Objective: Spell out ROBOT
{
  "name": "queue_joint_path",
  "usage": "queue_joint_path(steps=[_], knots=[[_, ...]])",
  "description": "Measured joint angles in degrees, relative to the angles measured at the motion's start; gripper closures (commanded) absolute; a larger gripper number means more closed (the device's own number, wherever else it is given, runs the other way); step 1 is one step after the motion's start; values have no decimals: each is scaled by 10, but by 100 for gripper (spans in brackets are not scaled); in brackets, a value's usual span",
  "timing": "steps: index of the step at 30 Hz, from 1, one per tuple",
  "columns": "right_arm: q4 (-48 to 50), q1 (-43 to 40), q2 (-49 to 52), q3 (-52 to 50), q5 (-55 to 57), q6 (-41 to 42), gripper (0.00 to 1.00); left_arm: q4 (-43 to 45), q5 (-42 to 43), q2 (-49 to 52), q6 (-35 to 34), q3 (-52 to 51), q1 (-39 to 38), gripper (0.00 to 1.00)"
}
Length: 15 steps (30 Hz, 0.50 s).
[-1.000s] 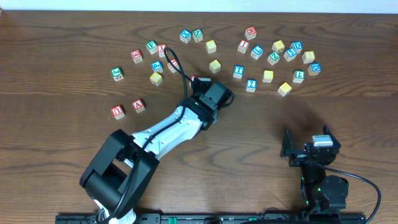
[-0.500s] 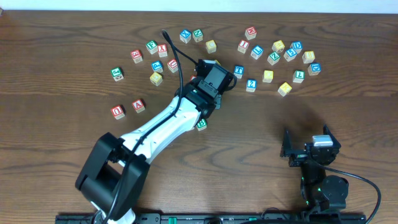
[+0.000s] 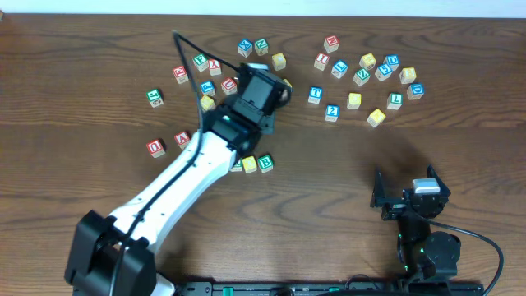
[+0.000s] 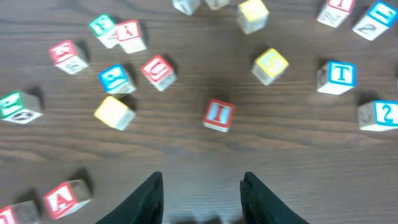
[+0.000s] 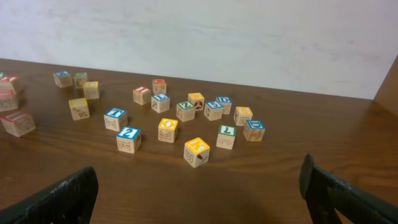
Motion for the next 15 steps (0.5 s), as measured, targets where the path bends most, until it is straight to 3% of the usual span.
queue_joint_path(steps=[15], knots=[[0, 0, 0, 0, 0, 0, 1, -56, 0, -5, 0, 2, 43, 61]])
